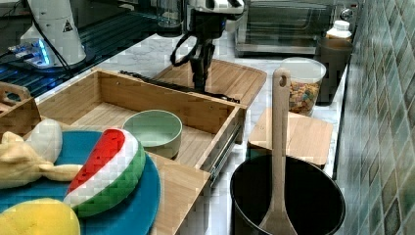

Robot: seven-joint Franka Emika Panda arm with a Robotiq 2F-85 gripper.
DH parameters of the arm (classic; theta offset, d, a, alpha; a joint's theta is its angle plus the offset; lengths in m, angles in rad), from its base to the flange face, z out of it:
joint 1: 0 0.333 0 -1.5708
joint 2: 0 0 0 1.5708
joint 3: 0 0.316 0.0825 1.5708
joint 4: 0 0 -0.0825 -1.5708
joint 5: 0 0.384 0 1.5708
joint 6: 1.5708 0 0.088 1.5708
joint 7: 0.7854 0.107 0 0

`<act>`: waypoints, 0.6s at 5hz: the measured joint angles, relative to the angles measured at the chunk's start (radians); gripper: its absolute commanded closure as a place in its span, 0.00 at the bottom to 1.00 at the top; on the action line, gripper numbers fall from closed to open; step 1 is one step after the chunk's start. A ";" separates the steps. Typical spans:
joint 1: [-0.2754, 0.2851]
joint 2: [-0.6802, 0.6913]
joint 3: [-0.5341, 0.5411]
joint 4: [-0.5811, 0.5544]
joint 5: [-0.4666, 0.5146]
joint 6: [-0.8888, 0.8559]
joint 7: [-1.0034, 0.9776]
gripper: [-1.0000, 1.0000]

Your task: Close the drawer.

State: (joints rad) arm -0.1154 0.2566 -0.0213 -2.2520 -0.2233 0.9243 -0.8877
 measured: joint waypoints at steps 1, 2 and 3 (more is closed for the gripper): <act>-0.046 0.004 -0.029 0.012 0.003 -0.026 -0.087 1.00; -0.101 0.005 -0.035 0.020 0.036 -0.033 -0.113 1.00; -0.157 0.007 -0.036 0.023 0.116 -0.010 -0.181 1.00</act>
State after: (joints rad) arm -0.2725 0.2639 -0.0570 -2.2285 -0.1071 0.9141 -1.0684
